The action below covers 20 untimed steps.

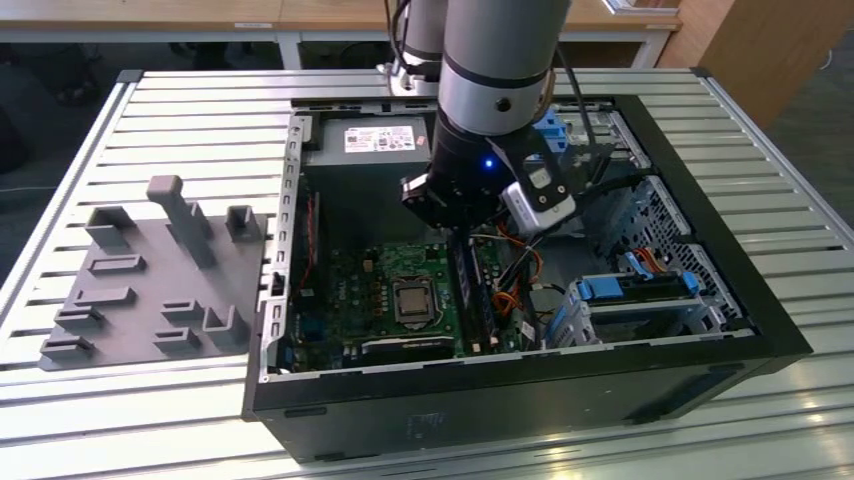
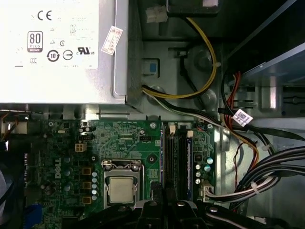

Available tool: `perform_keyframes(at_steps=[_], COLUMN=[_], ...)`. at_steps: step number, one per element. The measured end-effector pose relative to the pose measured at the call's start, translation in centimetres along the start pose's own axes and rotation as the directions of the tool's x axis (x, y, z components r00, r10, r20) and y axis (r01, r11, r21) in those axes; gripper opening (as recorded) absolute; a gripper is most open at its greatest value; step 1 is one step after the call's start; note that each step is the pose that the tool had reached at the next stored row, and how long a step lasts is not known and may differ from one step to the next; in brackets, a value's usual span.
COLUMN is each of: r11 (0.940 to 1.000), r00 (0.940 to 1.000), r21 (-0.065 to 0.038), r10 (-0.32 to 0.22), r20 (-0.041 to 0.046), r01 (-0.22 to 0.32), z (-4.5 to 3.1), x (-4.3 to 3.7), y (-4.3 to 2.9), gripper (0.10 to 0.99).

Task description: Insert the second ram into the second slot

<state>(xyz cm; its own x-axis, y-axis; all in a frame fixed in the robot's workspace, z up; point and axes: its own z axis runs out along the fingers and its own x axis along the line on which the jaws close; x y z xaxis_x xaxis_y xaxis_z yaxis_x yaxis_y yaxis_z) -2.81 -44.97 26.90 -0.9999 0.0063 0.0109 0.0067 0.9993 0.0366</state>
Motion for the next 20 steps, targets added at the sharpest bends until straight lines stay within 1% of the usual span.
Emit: perform_keyframes(at_steps=[2, 4, 10, 13, 17, 20], r11=[1.0, 1.0, 1.0, 1.0, 1.0, 1.0], r00=[1.0, 1.0, 1.0, 1.0, 1.0, 1.0], r21=[0.0, 0.0, 0.001, 0.001, 0.002, 0.002], r10=[-0.004, -0.005, -0.005, -0.005, -0.005, -0.004], r20=[0.0, 0.002, 0.0028, 0.0025, 0.0024, 0.0025], r01=[0.004, 0.005, 0.005, 0.005, 0.005, 0.004], z=[0.18, 0.34, 1.42, 1.76, 1.88, 2.15], x=[0.0, 0.0, -0.02, -0.1, -0.14, -0.16], y=[-0.03, -0.11, -0.15, -0.6, -0.84, -1.19], gripper=[0.137, 0.137, 0.137, 0.137, 0.137, 0.137])
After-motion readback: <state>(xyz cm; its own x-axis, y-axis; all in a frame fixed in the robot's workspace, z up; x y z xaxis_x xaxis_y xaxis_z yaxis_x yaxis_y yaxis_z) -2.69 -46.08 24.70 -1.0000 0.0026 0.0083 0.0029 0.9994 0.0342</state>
